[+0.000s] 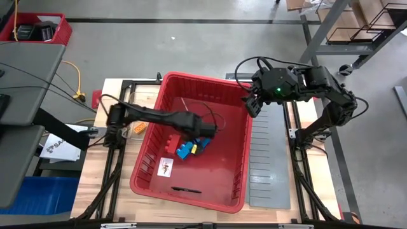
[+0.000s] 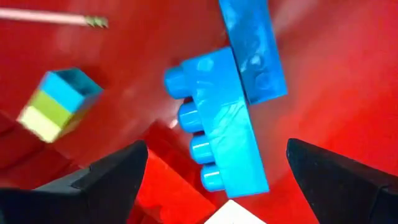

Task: Sort blocks
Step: Remove the blue block from the bin

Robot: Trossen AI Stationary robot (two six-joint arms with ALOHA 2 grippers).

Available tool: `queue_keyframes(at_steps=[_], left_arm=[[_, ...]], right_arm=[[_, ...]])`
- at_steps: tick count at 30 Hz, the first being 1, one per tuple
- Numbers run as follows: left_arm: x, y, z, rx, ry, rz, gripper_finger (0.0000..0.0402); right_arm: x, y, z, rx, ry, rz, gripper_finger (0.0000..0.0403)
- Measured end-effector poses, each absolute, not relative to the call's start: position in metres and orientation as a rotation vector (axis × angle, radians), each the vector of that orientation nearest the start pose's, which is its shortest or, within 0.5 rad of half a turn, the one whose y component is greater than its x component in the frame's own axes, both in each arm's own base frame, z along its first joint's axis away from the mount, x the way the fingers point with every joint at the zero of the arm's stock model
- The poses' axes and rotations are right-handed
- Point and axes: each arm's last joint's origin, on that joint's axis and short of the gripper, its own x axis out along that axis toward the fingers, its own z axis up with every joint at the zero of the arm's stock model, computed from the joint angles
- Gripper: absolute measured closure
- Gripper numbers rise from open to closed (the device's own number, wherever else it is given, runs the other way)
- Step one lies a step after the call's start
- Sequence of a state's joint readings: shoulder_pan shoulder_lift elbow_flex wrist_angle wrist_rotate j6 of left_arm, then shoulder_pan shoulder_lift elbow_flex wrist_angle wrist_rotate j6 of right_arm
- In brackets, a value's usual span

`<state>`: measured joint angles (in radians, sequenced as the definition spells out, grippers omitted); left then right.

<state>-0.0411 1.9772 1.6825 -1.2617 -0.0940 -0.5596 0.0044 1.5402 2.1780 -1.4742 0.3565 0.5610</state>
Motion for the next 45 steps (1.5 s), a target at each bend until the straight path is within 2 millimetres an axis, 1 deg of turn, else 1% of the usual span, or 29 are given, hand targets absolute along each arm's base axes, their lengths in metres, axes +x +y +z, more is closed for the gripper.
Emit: queue_keyframes(at_steps=[2, 4, 8, 14, 18, 20, 23, 26, 28, 29, 31, 33, 35, 37, 38, 39, 42, 45], left_arm=[[0.382, -0.014, 0.222, -0.331, 1.528, 0.476, 0.0022], [0.385, -0.015, 0.214, -0.343, 1.551, 0.464, 0.0022], [0.39, -0.018, 0.201, -0.381, 1.517, 0.441, 0.0022], [0.381, -0.012, 0.174, -0.483, 1.536, 0.502, 0.0022], [0.38, -0.009, 0.159, -0.553, 1.49, 0.534, 0.0022], [0.377, -0.01, 0.149, -0.591, 1.486, 0.563, 0.0022], [0.374, -0.008, 0.145, -0.637, 1.469, 0.601, 0.0022], [0.373, -0.009, 0.143, -0.628, 1.465, 0.601, 0.0026], [0.372, -0.011, 0.143, -0.597, 1.461, 0.619, 0.0044], [0.372, -0.012, 0.143, -0.581, 1.455, 0.627, 0.0062], [0.373, -0.015, 0.143, -0.563, 1.448, 0.629, 0.0117], [0.373, -0.017, 0.143, -0.552, 1.45, 0.629, 0.0194], [0.373, -0.019, 0.147, -0.52, 1.46, 0.629, 0.0281], [0.372, -0.022, 0.155, -0.483, 1.471, 0.612, 0.0277], [0.374, -0.023, 0.162, -0.484, 1.451, 0.602, 0.0277], [0.378, -0.023, 0.174, -0.489, 1.41, 0.59, 0.0277], [0.382, -0.022, 0.22, -0.507, 1.293, 0.549, 0.0277], [0.378, -0.018, 0.274, -0.497, 1.131, 0.54, 0.0277]], right_arm=[[0.237, -0.009, 0.491, 0.377, 0.707, -0.551, 0.0217], [0.236, -0.009, 0.491, 0.382, 0.708, -0.554, 0.0217], [0.236, -0.009, 0.491, 0.381, 0.708, -0.554, 0.0217], [0.236, -0.009, 0.491, 0.379, 0.709, -0.553, 0.0217], [0.236, -0.009, 0.491, 0.378, 0.709, -0.552, 0.0217], [0.236, -0.009, 0.491, 0.378, 0.709, -0.552, 0.0217], [0.236, -0.009, 0.491, 0.376, 0.71, -0.551, 0.0217], [0.236, -0.009, 0.491, 0.371, 0.711, -0.549, 0.0217], [0.236, -0.009, 0.491, 0.37, 0.711, -0.549, 0.0217], [0.236, -0.009, 0.491, 0.371, 0.711, -0.549, 0.0217], [0.236, -0.009, 0.491, 0.371, 0.711, -0.549, 0.0217], [0.236, -0.009, 0.491, 0.37, 0.711, -0.549, 0.0217], [0.236, -0.009, 0.491, 0.369, 0.711, -0.549, 0.0217], [0.236, -0.009, 0.491, 0.366, 0.712, -0.548, 0.0217], [0.236, -0.009, 0.491, 0.361, 0.714, -0.545, 0.0217], [0.236, -0.009, 0.491, 0.354, 0.716, -0.543, 0.0217], [0.236, -0.009, 0.491, 0.348, 0.716, -0.543, 0.0217], [0.236, -0.009, 0.491, 0.332, 0.718, -0.543, 0.0217]])
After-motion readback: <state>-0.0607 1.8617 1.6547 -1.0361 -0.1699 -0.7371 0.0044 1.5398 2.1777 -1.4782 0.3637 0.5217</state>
